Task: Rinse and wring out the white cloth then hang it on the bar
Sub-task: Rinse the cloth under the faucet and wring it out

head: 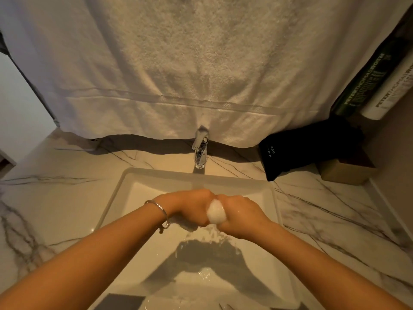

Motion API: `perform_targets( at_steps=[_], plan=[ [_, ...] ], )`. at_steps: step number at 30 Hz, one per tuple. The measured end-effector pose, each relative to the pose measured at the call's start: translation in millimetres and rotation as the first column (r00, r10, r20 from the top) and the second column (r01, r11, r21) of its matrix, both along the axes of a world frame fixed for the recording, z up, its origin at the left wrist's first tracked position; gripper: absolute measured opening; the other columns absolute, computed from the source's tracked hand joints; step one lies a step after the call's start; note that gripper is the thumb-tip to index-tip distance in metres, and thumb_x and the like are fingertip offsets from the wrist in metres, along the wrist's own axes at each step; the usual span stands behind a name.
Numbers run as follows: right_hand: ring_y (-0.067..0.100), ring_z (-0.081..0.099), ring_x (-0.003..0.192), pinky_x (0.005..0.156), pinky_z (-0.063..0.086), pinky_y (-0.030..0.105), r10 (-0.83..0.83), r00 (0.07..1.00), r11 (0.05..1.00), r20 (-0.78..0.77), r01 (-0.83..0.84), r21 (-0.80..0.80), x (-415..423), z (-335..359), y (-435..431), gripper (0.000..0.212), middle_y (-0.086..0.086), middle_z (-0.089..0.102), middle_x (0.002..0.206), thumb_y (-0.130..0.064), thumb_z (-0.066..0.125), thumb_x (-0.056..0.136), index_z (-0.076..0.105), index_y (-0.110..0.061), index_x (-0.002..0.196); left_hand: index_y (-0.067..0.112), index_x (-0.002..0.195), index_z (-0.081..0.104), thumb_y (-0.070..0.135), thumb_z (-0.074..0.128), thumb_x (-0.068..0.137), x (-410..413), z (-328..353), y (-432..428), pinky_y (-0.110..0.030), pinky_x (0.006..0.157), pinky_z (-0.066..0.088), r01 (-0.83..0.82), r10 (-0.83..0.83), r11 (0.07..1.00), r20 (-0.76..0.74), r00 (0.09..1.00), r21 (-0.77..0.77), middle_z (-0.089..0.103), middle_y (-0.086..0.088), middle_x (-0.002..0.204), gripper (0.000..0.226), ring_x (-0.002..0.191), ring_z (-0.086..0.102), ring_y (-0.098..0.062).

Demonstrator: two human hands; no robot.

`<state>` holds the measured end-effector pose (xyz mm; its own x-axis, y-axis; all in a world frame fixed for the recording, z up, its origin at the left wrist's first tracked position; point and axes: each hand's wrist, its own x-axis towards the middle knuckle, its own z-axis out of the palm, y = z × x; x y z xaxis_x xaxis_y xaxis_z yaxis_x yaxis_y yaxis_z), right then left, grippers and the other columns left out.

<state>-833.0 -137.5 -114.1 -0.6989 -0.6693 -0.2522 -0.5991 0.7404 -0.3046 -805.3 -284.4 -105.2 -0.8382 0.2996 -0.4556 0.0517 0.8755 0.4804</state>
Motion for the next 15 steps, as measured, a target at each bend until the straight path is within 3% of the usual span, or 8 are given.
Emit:
perform_targets(
  at_steps=[2, 5, 8, 10, 12, 15],
  plan=[
    [0.028, 0.061, 0.085, 0.056, 0.035, 0.029, 0.014, 0.999, 1.0, -0.041, -0.014, -0.008, -2, -6, 0, 0.047, 0.006, 0.066, 0.099, -0.027, 0.064, 0.071, 0.048, -0.022, 0.115, 0.009, 0.104, 0.061, 0.005, 0.07, 0.073, -4, -2, -1, -0.03, 0.073, 0.049, -0.029, 0.024, 0.998, 0.103, 0.994, 0.049, 0.068, -0.011, 0.098, 0.033, 0.082, 0.059, -0.021],
    [0.027, 0.061, 0.086, 0.057, 0.035, 0.029, 0.053, 0.998, 0.999, -0.038, -0.053, 0.004, -6, -6, 3, 0.04, 0.004, 0.064, 0.096, -0.03, 0.067, 0.071, 0.046, -0.019, 0.103, 0.014, 0.108, 0.059, 0.017, 0.076, 0.071, -3, -7, -3, -0.029, 0.075, 0.049, -0.058, 0.058, 0.998, -0.014, 0.998, 0.002, 0.069, -0.008, 0.104, 0.041, 0.09, 0.061, -0.022],
    [0.014, 0.06, 0.074, 0.058, 0.046, 0.027, 0.008, 0.933, 0.996, 0.359, 0.023, -0.081, -22, 8, 10, 0.052, -0.005, 0.059, 0.085, -0.057, 0.073, 0.061, 0.046, -0.023, 0.089, 0.015, 0.098, 0.06, 0.025, 0.07, 0.074, 3, -12, -6, -0.034, 0.073, 0.054, -0.037, -0.01, 0.991, -0.352, 0.936, -0.127, 0.067, -0.006, 0.099, 0.028, 0.09, 0.062, -0.024],
    [0.015, 0.062, 0.079, 0.073, 0.054, 0.032, -0.045, 0.816, 0.974, 0.576, 0.163, -0.155, -32, 19, 16, 0.06, -0.001, 0.063, 0.089, -0.074, 0.063, 0.057, 0.057, -0.023, 0.088, 0.013, 0.098, 0.061, 0.024, 0.068, 0.076, 9, -14, -9, -0.034, 0.074, 0.054, -0.006, -0.032, 0.998, -0.534, 0.845, -0.069, 0.063, -0.007, 0.107, 0.025, 0.098, 0.058, -0.024],
    [0.025, 0.066, 0.095, 0.089, 0.053, 0.047, -0.116, 0.607, 0.924, 0.786, 0.356, -0.138, -41, 17, 22, 0.069, 0.007, 0.068, 0.103, -0.077, 0.058, 0.057, 0.062, -0.023, 0.101, 0.01, 0.1, 0.063, 0.025, 0.071, 0.074, 12, -13, -9, -0.036, 0.079, 0.052, 0.046, -0.06, 0.998, -0.707, 0.705, -0.038, 0.061, -0.013, 0.113, 0.032, 0.105, 0.055, -0.028],
    [0.037, 0.063, 0.105, 0.089, 0.051, 0.054, 0.048, 0.045, 0.895, 0.998, 0.442, -0.063, -38, 5, 26, 0.063, 0.012, 0.065, 0.11, -0.06, 0.064, 0.067, 0.059, -0.019, 0.114, 0.011, 0.094, 0.058, 0.03, 0.069, 0.072, 10, -9, -4, -0.05, 0.093, 0.047, 0.073, -0.14, 0.99, -0.874, 0.465, -0.119, 0.063, -0.02, 0.112, 0.031, 0.11, 0.053, -0.033]
  ],
)
